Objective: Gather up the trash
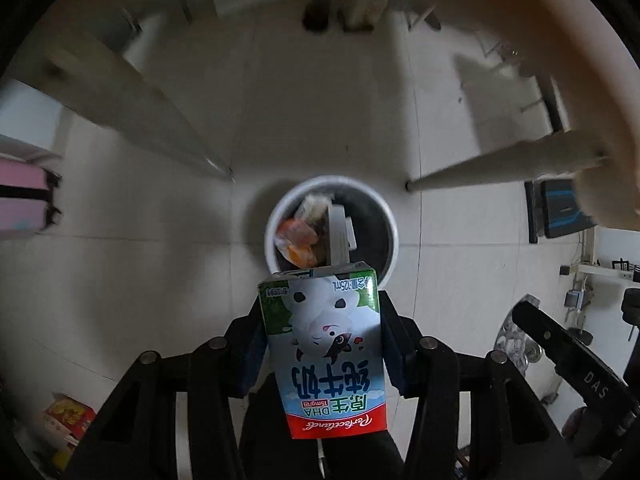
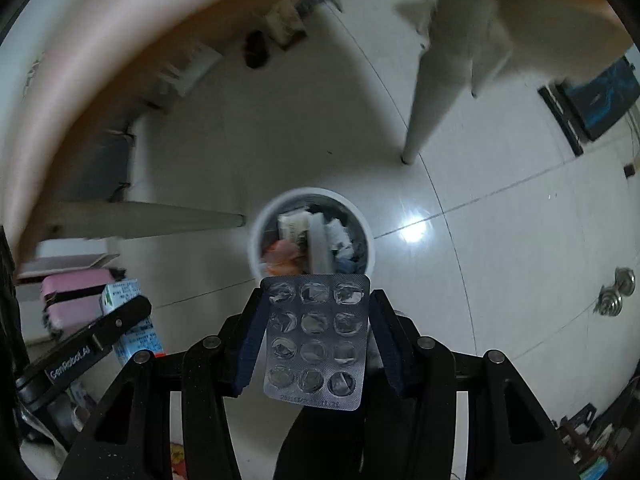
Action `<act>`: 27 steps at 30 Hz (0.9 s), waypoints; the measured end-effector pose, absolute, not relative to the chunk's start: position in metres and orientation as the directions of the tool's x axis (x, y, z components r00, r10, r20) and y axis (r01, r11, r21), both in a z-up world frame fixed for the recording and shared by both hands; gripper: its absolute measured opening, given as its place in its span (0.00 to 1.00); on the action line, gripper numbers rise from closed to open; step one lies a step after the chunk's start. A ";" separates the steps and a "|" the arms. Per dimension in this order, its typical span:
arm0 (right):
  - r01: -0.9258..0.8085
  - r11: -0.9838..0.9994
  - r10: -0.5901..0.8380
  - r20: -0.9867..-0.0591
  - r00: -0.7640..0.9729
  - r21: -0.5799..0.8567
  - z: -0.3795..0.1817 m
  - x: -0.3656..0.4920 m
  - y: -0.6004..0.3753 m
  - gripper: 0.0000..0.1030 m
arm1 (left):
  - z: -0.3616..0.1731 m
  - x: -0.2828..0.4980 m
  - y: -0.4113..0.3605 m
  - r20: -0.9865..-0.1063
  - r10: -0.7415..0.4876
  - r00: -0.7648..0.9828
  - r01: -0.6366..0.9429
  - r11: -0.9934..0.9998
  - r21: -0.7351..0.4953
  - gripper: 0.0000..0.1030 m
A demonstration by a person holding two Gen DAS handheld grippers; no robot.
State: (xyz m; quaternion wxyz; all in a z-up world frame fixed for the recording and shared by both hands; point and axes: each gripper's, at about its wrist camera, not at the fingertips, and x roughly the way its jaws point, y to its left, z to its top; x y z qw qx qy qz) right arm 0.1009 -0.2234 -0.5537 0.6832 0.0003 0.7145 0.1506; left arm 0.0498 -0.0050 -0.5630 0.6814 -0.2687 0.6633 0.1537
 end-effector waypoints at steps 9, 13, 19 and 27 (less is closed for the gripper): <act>-0.151 0.963 0.207 -0.971 -0.119 0.224 -0.720 0.123 -0.219 0.52 | -0.705 0.070 0.004 -0.978 -0.209 0.009 -0.599 0.782 -0.173 0.48; -0.162 0.957 0.217 -0.964 -0.150 0.241 -0.759 0.127 -0.206 0.53 | -0.722 0.070 0.010 -0.978 -0.206 0.022 -0.623 0.762 -0.175 0.69; -0.215 0.946 0.213 -0.965 -0.153 0.242 -0.748 0.116 -0.194 0.91 | -0.703 0.057 0.009 -0.988 -0.154 0.007 -0.625 0.771 -0.124 0.92; -0.350 0.919 0.160 -0.983 -0.089 0.182 -0.637 0.094 -0.197 0.98 | -0.621 0.023 -0.003 -0.999 -0.049 -0.010 -0.621 0.783 -0.033 0.92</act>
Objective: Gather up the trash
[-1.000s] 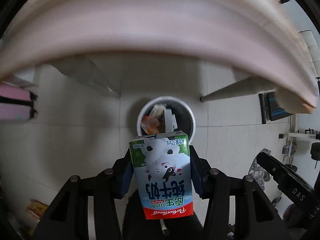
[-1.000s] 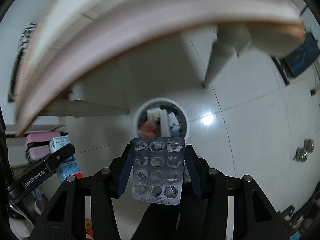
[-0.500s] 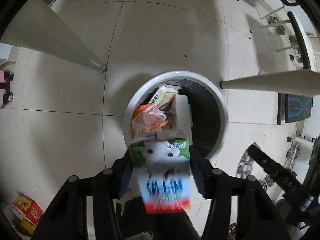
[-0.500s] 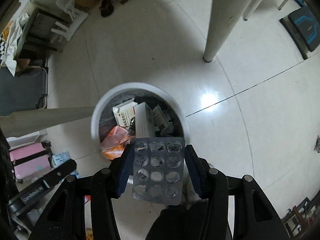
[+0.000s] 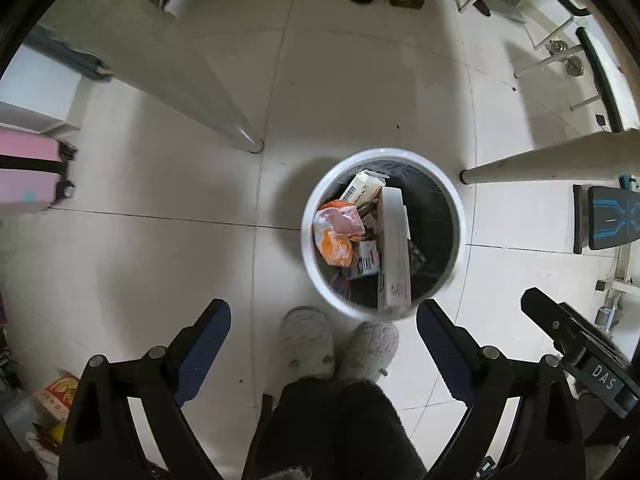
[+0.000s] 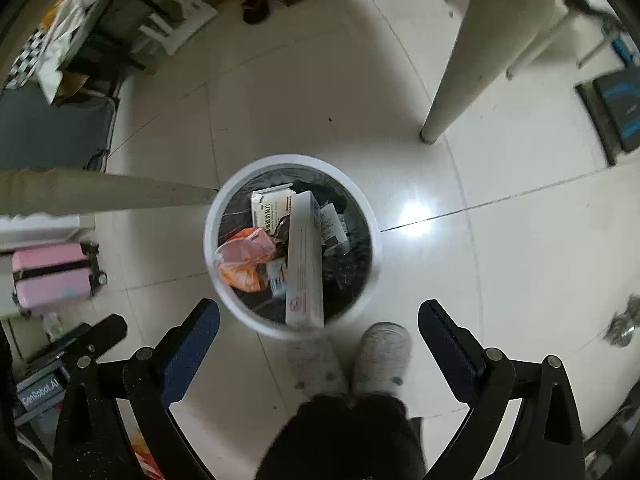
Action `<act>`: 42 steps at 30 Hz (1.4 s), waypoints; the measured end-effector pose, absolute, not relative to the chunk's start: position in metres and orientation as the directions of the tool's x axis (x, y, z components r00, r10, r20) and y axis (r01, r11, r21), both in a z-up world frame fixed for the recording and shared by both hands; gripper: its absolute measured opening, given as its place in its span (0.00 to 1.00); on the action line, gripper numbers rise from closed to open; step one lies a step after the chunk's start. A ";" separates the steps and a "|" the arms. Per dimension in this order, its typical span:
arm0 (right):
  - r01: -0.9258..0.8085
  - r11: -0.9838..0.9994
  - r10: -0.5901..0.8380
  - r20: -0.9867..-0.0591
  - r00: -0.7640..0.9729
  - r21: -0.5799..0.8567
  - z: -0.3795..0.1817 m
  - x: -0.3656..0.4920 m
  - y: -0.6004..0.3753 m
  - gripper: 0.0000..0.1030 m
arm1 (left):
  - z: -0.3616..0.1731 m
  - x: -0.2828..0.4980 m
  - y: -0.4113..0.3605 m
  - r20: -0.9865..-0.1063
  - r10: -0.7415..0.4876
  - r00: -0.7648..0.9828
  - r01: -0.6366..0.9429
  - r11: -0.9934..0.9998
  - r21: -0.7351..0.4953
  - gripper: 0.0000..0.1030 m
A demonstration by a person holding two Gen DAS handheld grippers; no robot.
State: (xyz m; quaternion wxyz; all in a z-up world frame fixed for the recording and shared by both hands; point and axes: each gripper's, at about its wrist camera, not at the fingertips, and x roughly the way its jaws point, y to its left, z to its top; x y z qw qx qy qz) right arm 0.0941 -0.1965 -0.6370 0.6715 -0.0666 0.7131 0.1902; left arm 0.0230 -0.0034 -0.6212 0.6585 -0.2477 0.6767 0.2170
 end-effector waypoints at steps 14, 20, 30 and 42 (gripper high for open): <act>-0.419 0.883 0.205 -0.977 -0.063 0.212 -0.393 0.053 -0.225 0.98 | -0.404 -0.018 -0.036 -0.995 -0.038 0.092 -0.569 0.818 -0.084 0.92; -0.437 0.860 0.270 -0.961 -0.052 0.265 -0.305 0.035 -0.238 0.98 | -0.329 -0.035 -0.052 -0.988 -0.050 0.144 -0.550 0.826 -0.122 0.92; -0.480 0.794 0.378 -0.921 -0.092 0.374 -0.185 0.017 -0.259 0.98 | -0.238 -0.055 -0.064 -0.961 -0.100 0.256 -0.498 0.838 -0.220 0.92; -0.506 0.736 0.457 -0.882 -0.119 0.450 -0.116 0.002 -0.270 0.98 | -0.169 -0.073 -0.069 -0.911 -0.160 0.379 -0.456 0.825 -0.335 0.92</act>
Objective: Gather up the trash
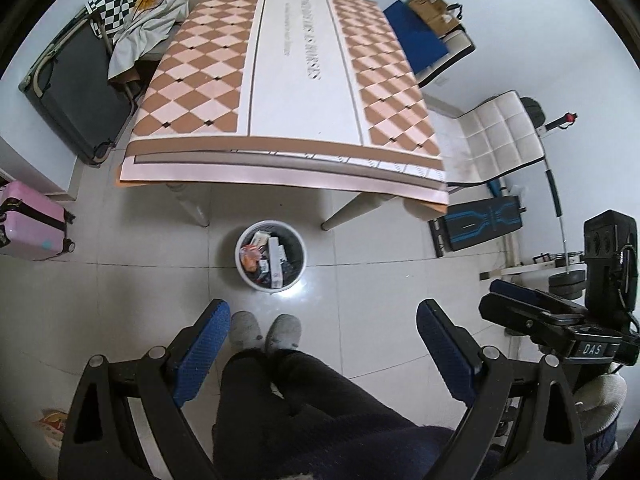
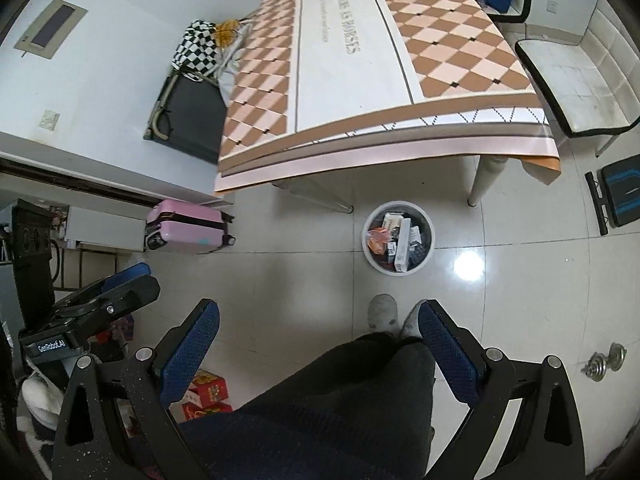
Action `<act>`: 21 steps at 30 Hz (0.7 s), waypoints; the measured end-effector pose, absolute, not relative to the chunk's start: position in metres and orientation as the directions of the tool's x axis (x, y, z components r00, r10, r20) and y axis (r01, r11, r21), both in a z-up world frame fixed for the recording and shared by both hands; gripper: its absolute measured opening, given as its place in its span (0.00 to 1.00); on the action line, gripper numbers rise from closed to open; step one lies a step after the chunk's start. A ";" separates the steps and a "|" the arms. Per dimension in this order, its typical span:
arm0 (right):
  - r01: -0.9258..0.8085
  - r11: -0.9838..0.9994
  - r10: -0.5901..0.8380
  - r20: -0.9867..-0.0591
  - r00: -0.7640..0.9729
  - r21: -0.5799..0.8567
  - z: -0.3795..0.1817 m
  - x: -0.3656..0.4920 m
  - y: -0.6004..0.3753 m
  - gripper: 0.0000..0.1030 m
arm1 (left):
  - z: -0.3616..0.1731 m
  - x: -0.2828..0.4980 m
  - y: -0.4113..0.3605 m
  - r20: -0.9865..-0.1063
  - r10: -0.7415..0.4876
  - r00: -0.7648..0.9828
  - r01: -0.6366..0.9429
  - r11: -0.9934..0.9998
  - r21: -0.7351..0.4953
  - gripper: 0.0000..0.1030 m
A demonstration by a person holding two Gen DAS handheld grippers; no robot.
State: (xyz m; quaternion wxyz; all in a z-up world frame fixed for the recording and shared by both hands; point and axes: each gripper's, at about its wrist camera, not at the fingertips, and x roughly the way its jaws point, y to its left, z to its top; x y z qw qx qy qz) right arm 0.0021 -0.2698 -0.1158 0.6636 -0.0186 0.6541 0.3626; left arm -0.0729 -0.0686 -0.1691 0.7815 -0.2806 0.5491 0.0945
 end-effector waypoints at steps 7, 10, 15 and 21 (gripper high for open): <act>-0.515 0.717 0.471 -0.871 -0.139 0.470 -0.099 -0.003 -0.274 1.00 | -0.151 -0.075 -0.075 -0.895 -0.175 0.411 -0.429 0.829 -0.359 0.92; -0.517 0.716 0.474 -0.870 -0.135 0.469 -0.094 -0.003 -0.276 1.00 | -0.148 -0.076 -0.077 -0.888 -0.181 0.422 -0.423 0.827 -0.370 0.92; -0.517 0.712 0.481 -0.866 -0.134 0.475 -0.090 -0.003 -0.277 1.00 | -0.144 -0.080 -0.078 -0.876 -0.190 0.442 -0.406 0.829 -0.385 1.00; -0.519 0.704 0.488 -0.861 -0.142 0.485 -0.088 -0.003 -0.277 1.00 | -0.140 -0.080 -0.080 -0.872 -0.192 0.451 -0.396 0.832 -0.388 1.00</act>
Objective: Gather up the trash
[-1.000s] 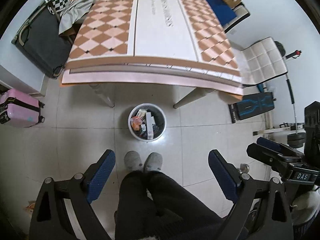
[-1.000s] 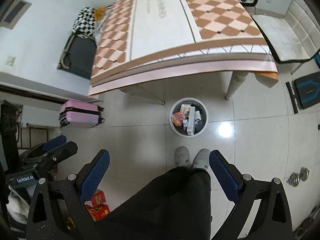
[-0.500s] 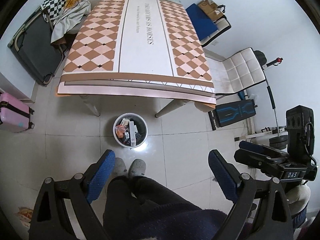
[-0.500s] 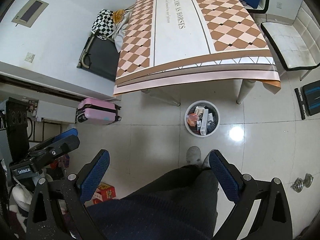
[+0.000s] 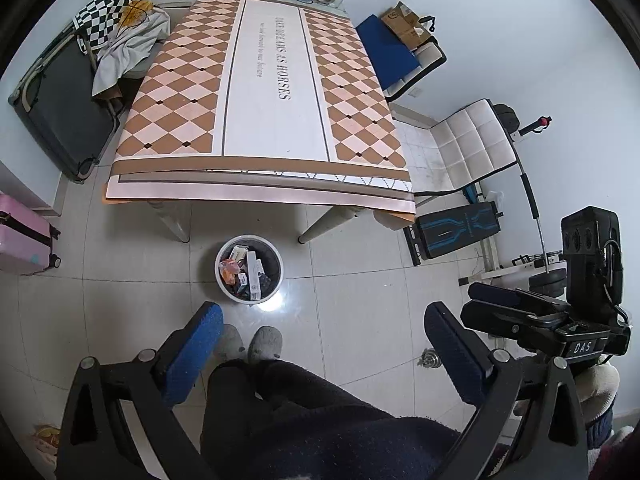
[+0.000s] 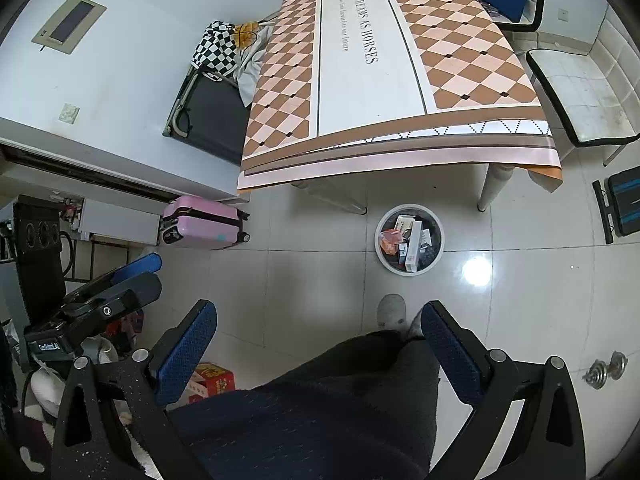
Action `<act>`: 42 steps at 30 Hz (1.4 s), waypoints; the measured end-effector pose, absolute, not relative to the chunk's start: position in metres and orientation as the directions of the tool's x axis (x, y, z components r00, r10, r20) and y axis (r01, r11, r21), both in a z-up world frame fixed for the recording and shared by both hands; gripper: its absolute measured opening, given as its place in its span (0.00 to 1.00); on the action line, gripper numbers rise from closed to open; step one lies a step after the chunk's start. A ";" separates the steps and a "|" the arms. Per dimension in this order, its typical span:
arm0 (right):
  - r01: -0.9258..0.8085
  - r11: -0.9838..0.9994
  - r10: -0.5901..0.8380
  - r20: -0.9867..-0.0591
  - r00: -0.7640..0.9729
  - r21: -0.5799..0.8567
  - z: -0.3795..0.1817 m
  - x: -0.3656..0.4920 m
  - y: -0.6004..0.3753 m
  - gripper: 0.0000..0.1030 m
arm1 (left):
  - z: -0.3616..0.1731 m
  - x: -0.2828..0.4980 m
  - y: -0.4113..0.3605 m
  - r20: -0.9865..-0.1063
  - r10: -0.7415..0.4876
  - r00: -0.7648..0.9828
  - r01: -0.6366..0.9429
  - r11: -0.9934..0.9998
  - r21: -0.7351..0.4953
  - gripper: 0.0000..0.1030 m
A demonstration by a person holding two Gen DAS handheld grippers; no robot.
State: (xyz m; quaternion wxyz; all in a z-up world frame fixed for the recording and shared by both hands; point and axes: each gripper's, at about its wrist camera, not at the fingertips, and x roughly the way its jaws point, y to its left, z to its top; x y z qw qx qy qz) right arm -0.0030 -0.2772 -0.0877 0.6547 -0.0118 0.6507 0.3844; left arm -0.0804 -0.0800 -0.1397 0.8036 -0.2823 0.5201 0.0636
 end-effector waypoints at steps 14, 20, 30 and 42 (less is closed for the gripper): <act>-0.525 0.697 0.494 -0.858 -0.143 0.489 -0.083 -0.002 -0.280 1.00 | -0.133 -0.082 -0.086 -0.863 -0.199 0.464 -0.375 0.839 -0.395 1.00; -0.530 0.692 0.491 -0.858 -0.153 0.490 -0.081 -0.002 -0.283 1.00 | -0.133 -0.082 -0.089 -0.864 -0.205 0.460 -0.372 0.839 -0.398 1.00; -0.541 0.683 0.485 -0.858 -0.166 0.491 -0.080 -0.004 -0.286 1.00 | -0.133 -0.084 -0.091 -0.864 -0.212 0.458 -0.368 0.839 -0.401 1.00; -0.541 0.683 0.483 -0.859 -0.169 0.490 -0.081 -0.001 -0.290 1.00 | -0.133 -0.084 -0.091 -0.864 -0.211 0.457 -0.366 0.841 -0.399 1.00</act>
